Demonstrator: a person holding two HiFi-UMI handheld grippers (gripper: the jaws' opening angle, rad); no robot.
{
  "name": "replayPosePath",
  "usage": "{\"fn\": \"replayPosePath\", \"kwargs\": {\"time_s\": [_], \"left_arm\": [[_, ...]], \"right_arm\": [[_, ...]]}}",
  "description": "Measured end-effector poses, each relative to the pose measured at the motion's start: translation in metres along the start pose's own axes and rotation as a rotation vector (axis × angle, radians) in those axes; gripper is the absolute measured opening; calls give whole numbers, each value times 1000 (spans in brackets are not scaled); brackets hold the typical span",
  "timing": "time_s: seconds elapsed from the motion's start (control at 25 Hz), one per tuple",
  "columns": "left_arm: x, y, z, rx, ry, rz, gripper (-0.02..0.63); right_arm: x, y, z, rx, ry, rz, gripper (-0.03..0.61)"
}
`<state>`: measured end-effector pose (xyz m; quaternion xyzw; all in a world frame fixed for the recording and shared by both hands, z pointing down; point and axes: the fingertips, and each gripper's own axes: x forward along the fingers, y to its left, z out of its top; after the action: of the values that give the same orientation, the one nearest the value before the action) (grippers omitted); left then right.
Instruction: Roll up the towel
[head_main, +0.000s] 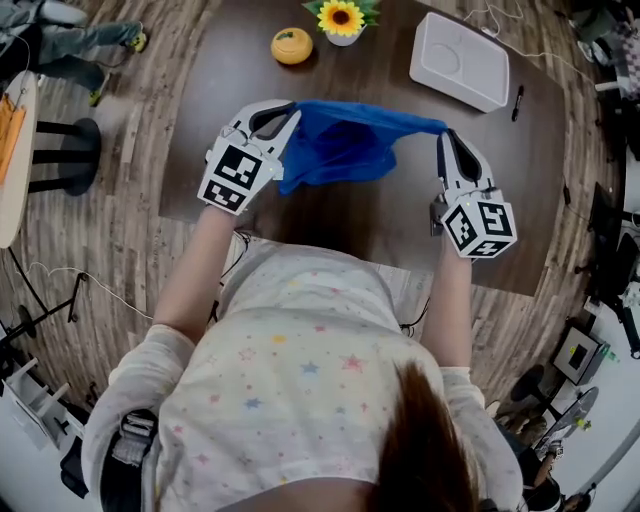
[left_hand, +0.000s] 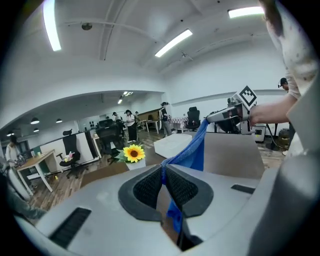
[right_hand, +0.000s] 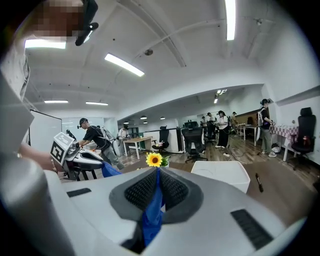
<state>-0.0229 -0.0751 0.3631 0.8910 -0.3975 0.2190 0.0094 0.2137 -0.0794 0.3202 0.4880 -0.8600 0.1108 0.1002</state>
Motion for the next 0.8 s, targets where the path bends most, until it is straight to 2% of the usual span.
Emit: {"fn": "replayPosePath", "kwargs": {"time_s": [0.4,0.8], "left_arm": [[-24,40,69,44,-96,71,29],[-50,68,150,126,-211,126,29]], "right_arm": [[6,10,65,-77,-115,24,15],[-11,11,147,-177,-255,26,14]]}}
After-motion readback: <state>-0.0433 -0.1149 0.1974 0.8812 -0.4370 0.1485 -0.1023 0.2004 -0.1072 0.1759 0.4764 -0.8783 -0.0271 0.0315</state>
